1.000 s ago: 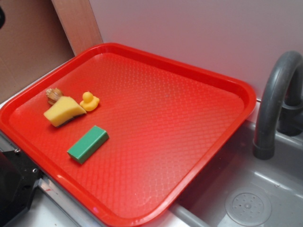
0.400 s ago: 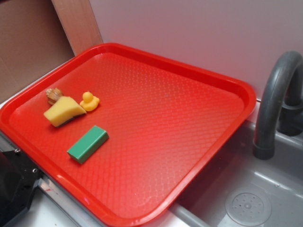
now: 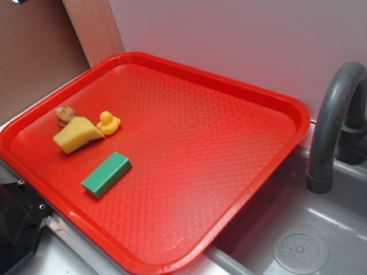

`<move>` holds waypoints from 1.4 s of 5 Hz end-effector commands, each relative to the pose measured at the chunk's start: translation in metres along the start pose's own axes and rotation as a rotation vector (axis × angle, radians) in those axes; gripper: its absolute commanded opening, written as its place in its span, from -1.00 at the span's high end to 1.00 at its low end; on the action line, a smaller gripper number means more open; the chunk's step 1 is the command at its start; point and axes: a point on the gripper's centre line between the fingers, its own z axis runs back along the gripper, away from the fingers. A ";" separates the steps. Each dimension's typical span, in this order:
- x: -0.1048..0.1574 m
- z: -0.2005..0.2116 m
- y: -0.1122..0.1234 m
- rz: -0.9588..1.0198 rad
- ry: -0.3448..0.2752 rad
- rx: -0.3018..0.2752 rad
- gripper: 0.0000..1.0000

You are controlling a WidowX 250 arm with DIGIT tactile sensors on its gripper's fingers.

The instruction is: Grab the shell.

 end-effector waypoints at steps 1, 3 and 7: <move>0.005 -0.043 0.016 0.256 -0.069 0.004 -1.00; 0.027 -0.110 0.019 0.272 -0.171 0.019 -1.00; 0.029 -0.163 0.014 0.222 -0.324 0.193 -1.00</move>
